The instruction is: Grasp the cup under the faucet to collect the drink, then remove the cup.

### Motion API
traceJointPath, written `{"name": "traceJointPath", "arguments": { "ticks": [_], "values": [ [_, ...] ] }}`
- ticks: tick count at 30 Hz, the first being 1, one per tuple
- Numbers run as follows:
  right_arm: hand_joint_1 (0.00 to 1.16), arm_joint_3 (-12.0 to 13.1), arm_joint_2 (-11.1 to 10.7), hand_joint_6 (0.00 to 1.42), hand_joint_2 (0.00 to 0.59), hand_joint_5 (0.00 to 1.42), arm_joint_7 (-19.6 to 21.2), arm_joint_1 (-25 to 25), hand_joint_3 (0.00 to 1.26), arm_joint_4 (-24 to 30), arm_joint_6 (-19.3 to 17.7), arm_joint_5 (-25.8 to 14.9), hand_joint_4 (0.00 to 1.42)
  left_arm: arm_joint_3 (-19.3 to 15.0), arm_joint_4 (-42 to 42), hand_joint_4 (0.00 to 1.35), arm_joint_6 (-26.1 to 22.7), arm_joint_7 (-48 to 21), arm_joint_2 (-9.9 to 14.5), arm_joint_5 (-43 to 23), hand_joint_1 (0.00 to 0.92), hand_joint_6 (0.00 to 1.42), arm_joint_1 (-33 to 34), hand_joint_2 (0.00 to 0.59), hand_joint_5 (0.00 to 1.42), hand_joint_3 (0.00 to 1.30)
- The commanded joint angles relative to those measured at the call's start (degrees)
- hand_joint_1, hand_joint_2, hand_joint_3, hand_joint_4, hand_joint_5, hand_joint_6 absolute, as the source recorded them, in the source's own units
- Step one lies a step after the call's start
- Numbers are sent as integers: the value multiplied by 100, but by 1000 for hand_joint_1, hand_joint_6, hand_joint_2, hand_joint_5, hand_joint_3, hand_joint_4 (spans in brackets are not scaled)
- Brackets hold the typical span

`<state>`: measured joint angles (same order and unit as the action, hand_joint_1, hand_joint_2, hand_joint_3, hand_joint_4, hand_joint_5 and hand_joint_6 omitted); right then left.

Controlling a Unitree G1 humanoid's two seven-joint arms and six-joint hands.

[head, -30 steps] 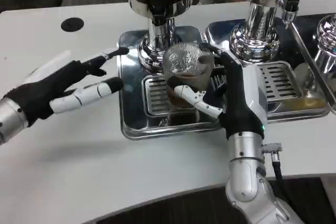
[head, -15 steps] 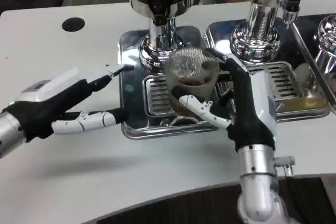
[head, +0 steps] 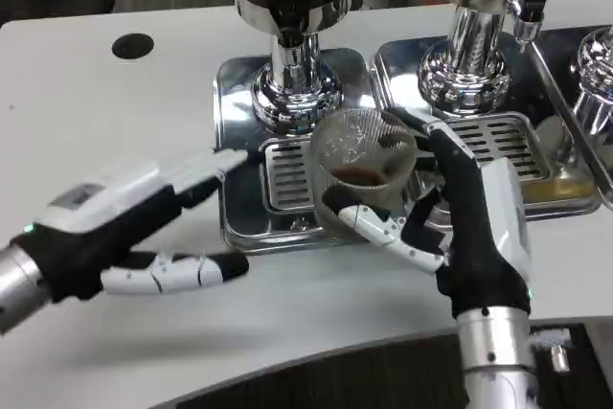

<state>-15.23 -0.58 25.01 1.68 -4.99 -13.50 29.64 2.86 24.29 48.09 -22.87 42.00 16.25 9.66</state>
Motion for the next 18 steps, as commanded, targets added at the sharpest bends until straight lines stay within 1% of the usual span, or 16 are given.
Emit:
{"name": "traceJointPath", "arguments": {
  "ticks": [1,3,10,18],
  "values": [
    [674,-38,5,1068,204,751,-142,303,453,524,-26,-14,545,-133,-484,0,-82,-30,128,-258,0,104,-433,129,0,17],
    [673,-59,-7,1068,205,751,-232,480,453,733,-2,1,545,-169,-698,0,-138,-60,162,-352,0,99,-625,128,0,17],
    [670,-45,-39,1068,207,755,-396,901,453,1123,1,15,550,-294,-1072,0,-284,-126,280,-532,0,95,-1022,127,0,17],
    [668,-3,-71,1068,208,760,-417,995,461,1254,-36,72,552,-372,-1250,0,-382,-144,290,-594,0,94,-1179,127,0,17]
  ]
}}
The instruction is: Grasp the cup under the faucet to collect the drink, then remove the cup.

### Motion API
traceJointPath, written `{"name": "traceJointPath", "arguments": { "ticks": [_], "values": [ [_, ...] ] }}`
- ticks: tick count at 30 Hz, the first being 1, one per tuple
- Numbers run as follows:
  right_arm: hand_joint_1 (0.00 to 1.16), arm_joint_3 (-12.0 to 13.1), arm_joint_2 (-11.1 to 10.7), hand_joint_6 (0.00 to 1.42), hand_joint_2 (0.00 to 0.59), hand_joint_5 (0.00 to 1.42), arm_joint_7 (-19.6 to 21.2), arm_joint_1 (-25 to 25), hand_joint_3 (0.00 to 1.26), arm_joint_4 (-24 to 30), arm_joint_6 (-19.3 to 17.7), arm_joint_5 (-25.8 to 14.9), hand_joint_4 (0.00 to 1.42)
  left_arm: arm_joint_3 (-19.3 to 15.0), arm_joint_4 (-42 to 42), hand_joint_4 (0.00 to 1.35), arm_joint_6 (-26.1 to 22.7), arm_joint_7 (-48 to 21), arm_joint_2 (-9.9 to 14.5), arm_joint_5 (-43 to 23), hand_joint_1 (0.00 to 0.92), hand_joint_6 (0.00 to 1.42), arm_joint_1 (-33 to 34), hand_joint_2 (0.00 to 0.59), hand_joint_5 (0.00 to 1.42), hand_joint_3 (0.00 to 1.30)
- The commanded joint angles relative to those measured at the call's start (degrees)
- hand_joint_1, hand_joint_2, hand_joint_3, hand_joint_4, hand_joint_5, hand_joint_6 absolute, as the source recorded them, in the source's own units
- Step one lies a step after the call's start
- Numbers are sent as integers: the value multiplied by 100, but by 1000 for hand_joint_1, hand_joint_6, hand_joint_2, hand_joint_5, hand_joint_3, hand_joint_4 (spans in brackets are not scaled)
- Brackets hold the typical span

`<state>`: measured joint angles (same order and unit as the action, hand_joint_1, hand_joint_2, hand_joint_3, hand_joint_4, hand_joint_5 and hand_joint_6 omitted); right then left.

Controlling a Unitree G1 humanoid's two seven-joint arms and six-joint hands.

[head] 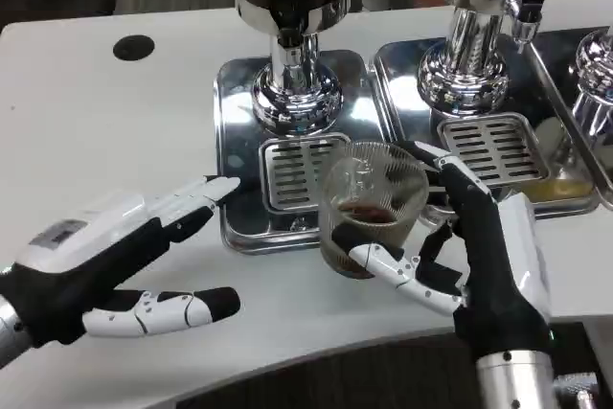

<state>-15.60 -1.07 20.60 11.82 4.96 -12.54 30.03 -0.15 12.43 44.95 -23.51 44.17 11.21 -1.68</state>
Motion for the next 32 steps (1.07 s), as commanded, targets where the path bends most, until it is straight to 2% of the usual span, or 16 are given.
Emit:
{"name": "traceJointPath", "arguments": {
  "ticks": [1,5,32],
  "values": [
    [668,33,-33,1068,208,760,32,-20,462,269,-132,65,552,-72,-63,0,-71,-83,71,-93,0,94,-35,127,0,17],
    [668,32,-8,1068,209,761,-22,3,465,260,-128,-31,558,-86,-48,0,-71,-97,55,-103,0,94,-11,128,0,17],
    [678,72,-11,1082,215,786,-78,32,490,256,-167,-25,586,-71,46,0,-61,-169,33,-117,0,103,46,130,0,26]
  ]
}}
